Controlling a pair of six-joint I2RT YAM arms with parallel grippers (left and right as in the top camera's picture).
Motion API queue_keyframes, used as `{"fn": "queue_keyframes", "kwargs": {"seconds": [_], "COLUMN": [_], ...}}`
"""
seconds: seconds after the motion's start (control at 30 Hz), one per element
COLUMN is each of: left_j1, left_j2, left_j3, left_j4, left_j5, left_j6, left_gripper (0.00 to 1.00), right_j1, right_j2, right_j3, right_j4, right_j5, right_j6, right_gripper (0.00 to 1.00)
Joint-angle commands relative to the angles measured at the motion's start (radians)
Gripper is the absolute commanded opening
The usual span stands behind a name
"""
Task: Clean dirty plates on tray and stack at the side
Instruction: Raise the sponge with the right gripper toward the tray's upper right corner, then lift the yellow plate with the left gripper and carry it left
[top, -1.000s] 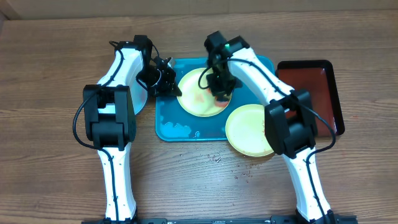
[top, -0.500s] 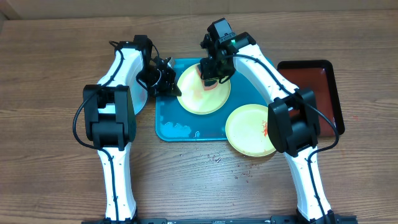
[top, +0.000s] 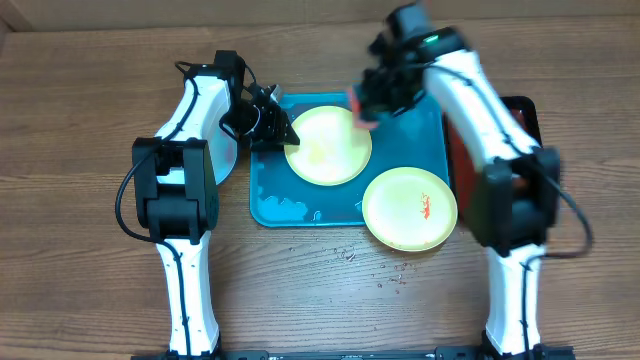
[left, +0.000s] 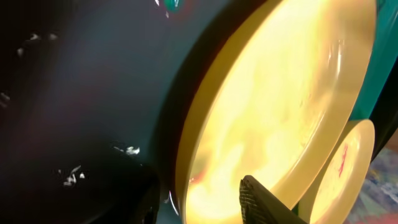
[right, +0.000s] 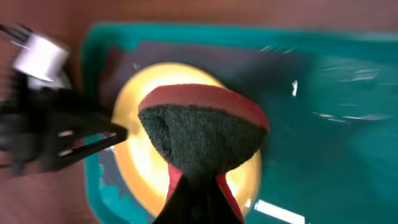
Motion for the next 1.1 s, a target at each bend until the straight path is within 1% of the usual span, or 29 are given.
{"fn": "queue_keyframes", "kwargs": {"seconds": [0.0,0.07,0.17,0.2,0.23,0.3,0.57,0.73,0.83,0.93,1.07], "left_j1": [-0.034,-0.052,-0.082,-0.088,-0.093,-0.103,-0.093,-0.067,-0.067,-0.08,-0.114], "left_j2": [0.051,0.051,0.051,0.051,0.051,0.051,0.036,-0.062,-0.158,-0.263,-0.377], "left_j3": [-0.035,-0.035,-0.035,-0.035,-0.035,-0.035,-0.008,0.076,0.118,0.122,0.122], "left_j4": [0.03,0.03,0.031,0.031,0.031,0.031,0.017,-0.044,-0.064,-0.064,-0.079], "left_j5": [-0.154,-0.212,-0.291,-0.309,-0.326,-0.348,-0.366,-0.409,-0.504,-0.619,-0.828], "left_j6": [-0.01,-0.011,-0.014,-0.014,-0.014,-0.02,-0.048,-0.048,-0.049,-0.066,-0.106], "left_gripper": [0.41,0.36,0.34,0.3,0.23,0.04,0.04,0.04,0.04,0.04,0.04], "right_j1": [-0.064,-0.095,-0.129,-0.135,-0.14,-0.145,-0.146,-0.146,-0.146,-0.146,-0.146], "right_j2": [-0.139,-0.151,-0.151,-0.151,-0.151,-0.151,-0.151,-0.151,-0.151,-0.151,-0.151], "right_j3": [0.034,0.034,0.034,0.034,0.034,0.034,0.034,0.032,0.032,0.032,0.032], "right_j4": [-0.021,-0.038,-0.069,-0.079,-0.085,-0.093,-0.118,-0.143,-0.157,-0.158,-0.157], "right_j5": [-0.006,-0.006,-0.006,-0.006,-0.006,0.0,0.002,0.035,0.047,0.047,0.047], "right_j6": [0.003,0.003,0.003,0.003,0.003,0.002,0.002,0.002,0.002,0.002,0.002], "right_gripper": [0.04,0.04,0.04,0.04,0.04,0.04,0.04,0.04,0.04,0.04,0.04]}}
